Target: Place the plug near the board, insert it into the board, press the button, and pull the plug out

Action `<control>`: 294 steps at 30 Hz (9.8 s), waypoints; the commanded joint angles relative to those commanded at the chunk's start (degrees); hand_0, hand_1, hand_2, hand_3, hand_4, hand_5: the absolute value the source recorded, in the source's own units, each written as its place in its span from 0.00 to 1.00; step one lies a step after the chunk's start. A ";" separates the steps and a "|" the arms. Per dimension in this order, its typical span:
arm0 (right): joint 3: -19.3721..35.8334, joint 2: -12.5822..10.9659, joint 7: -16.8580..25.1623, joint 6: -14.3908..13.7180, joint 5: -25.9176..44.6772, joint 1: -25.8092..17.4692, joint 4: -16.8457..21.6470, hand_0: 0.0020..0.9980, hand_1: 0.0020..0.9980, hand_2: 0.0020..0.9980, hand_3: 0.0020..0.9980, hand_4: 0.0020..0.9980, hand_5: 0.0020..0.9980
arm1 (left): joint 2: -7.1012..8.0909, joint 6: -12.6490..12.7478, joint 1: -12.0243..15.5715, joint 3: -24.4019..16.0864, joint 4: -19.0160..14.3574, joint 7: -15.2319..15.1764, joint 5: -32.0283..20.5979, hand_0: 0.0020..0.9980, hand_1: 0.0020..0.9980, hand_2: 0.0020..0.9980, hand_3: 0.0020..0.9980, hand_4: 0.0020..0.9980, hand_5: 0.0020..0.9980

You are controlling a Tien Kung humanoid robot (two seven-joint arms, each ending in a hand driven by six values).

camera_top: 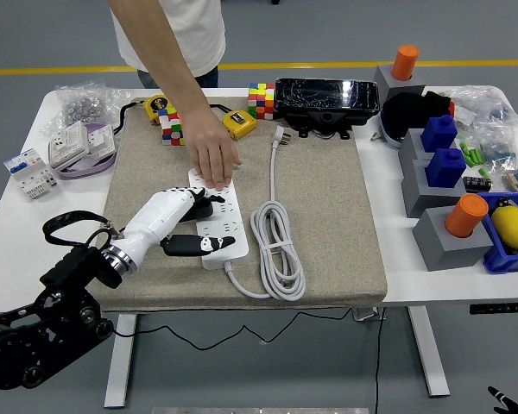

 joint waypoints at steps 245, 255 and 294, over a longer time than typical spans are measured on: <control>-1.54 -0.20 -0.13 -0.24 1.09 -0.20 0.06 0.58 0.67 0.69 0.62 0.99 0.52 | -3.03 -5.78 -6.58 -3.56 9.10 5.93 -5.42 0.37 0.41 0.46 0.50 0.64 0.07; -1.50 -0.20 -0.10 -0.28 1.11 -0.15 0.12 0.58 0.67 0.69 0.62 0.99 0.52 | -2.88 -3.11 -6.42 -3.37 9.04 1.70 -6.40 0.35 0.36 0.42 0.48 0.62 0.01; -1.64 -0.12 -0.07 -0.35 1.16 -0.18 0.20 0.58 0.67 0.69 0.62 0.99 0.52 | -1.41 3.13 -3.61 -11.07 14.82 -6.87 -7.88 0.56 0.63 0.57 0.56 0.81 0.25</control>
